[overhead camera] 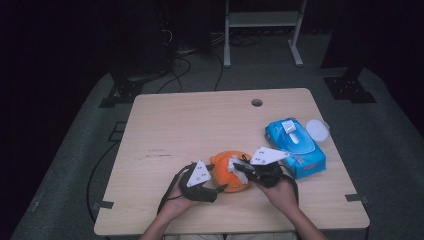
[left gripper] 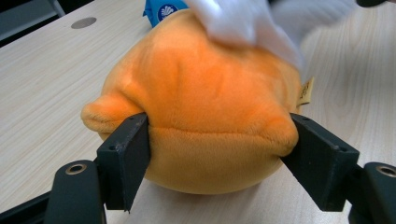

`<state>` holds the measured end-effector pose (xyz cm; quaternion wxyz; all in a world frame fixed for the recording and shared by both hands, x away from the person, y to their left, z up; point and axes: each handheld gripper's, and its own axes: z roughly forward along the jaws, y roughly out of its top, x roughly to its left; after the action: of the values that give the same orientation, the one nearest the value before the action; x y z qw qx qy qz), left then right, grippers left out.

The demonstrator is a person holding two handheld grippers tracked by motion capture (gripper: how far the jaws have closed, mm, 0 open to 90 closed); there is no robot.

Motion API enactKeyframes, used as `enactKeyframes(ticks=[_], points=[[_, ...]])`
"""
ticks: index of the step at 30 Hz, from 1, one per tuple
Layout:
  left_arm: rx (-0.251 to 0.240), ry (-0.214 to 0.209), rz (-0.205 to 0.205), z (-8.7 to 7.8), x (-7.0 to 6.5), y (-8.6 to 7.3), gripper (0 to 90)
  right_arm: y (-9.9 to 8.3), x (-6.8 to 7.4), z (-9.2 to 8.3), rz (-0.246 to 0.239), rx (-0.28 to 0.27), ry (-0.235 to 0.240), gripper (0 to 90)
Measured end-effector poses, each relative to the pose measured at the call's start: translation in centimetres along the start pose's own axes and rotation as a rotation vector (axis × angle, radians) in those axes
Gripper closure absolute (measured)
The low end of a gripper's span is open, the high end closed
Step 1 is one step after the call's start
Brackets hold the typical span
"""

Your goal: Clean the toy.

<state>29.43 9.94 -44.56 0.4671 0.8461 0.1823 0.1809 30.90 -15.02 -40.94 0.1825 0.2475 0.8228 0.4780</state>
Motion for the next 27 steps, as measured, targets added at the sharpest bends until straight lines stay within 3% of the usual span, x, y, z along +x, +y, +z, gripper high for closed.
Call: enactKeyframes(ticks=[2, 5, 7, 9, 13, 15, 17, 20, 24, 27], points=[[0.004, -0.004, -0.018, -0.1, 0.2, 0.0, 24.5, -0.5, -0.9, -0.5, 0.024, 0.011, -0.021, 81.0], [-0.021, -0.029, -0.091, -0.1, 0.6, 0.0, 17.1, -1.2, -1.2, -0.8, 0.04, 0.036, -0.015, 81.1], [-0.027, -0.038, -0.142, -0.1, 0.8, 0.0, 15.1, -1.3, -0.5, -0.8, 0.017, 0.05, -0.011, 81.3], [-0.022, -0.029, -0.161, -0.1, 0.9, -0.1, 16.9, -1.1, 0.4, -0.8, -0.018, 0.055, -0.005, 81.3], [-0.03, -0.016, -0.127, 0.0, 0.6, -0.1, 24.7, -0.1, 2.7, -0.4, -0.079, 0.047, 0.022, 81.3], [-0.014, 0.004, -0.068, 0.1, 0.0, 0.2, 26.8, 0.7, 3.7, 0.4, -0.118, 0.049, 0.036, 81.3], [-0.012, 0.021, -0.039, 0.2, -0.4, 0.3, 27.7, 1.2, 4.0, 1.0, -0.142, 0.049, 0.027, 81.4], [-0.014, 0.019, -0.022, 0.2, -0.5, 0.1, 29.3, 1.2, 2.6, 0.6, -0.106, 0.031, 0.006, 81.2], [-0.015, 0.015, -0.014, 0.2, -0.6, 0.1, 29.1, 0.4, 0.4, -0.6, -0.091, 0.049, -0.096, 81.2], [-0.01, -0.005, -0.017, -0.2, -0.4, 0.6, 22.8, -0.6, -0.7, -1.1, -0.052, 0.062, -0.066, 81.4]])
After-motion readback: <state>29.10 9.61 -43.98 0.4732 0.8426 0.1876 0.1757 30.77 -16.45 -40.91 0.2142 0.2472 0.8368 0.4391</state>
